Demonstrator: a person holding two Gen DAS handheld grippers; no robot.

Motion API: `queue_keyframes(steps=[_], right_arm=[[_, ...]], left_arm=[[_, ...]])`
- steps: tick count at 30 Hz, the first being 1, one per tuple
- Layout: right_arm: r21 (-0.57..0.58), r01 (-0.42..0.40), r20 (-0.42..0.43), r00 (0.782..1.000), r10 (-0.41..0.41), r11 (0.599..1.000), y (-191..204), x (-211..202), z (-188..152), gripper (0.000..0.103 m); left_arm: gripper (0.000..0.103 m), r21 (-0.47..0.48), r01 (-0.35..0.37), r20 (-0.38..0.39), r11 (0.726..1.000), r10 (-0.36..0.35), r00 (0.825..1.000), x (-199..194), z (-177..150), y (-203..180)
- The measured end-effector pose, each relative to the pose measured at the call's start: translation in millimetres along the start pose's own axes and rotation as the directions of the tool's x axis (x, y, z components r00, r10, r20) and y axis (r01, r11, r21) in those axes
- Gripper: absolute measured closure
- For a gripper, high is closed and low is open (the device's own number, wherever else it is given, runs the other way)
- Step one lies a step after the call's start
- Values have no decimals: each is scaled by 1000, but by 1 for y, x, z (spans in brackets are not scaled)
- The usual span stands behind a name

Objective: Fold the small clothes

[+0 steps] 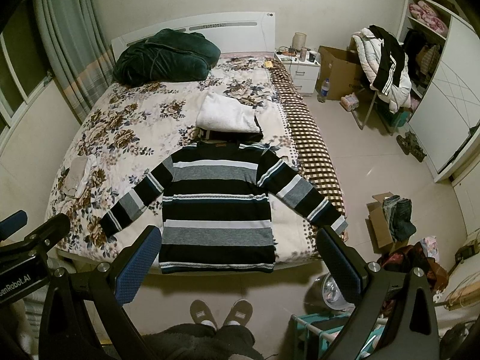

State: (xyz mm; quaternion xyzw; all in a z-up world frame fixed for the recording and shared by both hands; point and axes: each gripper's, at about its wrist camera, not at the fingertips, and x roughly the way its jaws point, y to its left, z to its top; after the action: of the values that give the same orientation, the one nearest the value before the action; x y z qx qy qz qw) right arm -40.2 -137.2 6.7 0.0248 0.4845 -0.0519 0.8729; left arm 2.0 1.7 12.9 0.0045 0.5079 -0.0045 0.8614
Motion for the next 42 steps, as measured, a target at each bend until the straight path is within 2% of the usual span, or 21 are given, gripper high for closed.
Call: queue_keyframes(steps=[10, 17, 22, 28, 31, 34, 35, 37, 39, 40, 41, 42], right_arm=[[1, -1, -1, 1000, 1, 1000, 2, 0, 1, 0], [16, 0, -17, 1000, 1, 1000, 13, 4, 11, 0], [107, -6, -36, 999, 10, 994, -5, 35, 13, 0], [288, 36, -97, 995, -9, 957, -46, 108, 0, 0], [422, 61, -113, 993, -14, 905, -87, 159, -19, 0], [578, 79, -127, 992, -7, 812, -137, 220, -43, 0], [651, 94, -148, 989, 4, 753, -161, 252, -57, 0], [739, 83, -159, 986, 54, 668, -195, 298, -80, 0], [832, 59, -146, 983, 115, 551, -232, 353, -107, 0], [860, 59, -144, 981, 130, 507, -246, 377, -118, 0], [898, 54, -131, 980, 149, 436, -268, 413, -136, 0], [917, 45, -113, 982, 150, 397, -281, 436, -144, 0]], left_arm=[[0, 1, 5, -2, 1000, -5, 1000, -2, 0, 0], [0, 9, 3, 2, 1000, -3, 1000, 9, 16, 0], [0, 56, 15, 15, 998, -16, 1000, 56, 28, 3], [0, 108, 2, 20, 994, -4, 1000, 131, 42, -8], [0, 133, -23, 3, 991, 23, 1000, 184, 49, -29], [0, 137, -22, -41, 990, 28, 999, 232, 44, -47], [0, 130, -11, -51, 991, 18, 999, 249, 43, -54], [0, 119, 4, -82, 993, 6, 997, 290, 42, -71], [0, 123, -13, -116, 992, 27, 993, 327, 38, -91], [0, 126, -23, -150, 992, 42, 988, 356, 36, -102], [0, 123, -23, -168, 992, 44, 985, 370, 33, -108], [0, 120, -24, -193, 993, 47, 980, 390, 30, -116]])
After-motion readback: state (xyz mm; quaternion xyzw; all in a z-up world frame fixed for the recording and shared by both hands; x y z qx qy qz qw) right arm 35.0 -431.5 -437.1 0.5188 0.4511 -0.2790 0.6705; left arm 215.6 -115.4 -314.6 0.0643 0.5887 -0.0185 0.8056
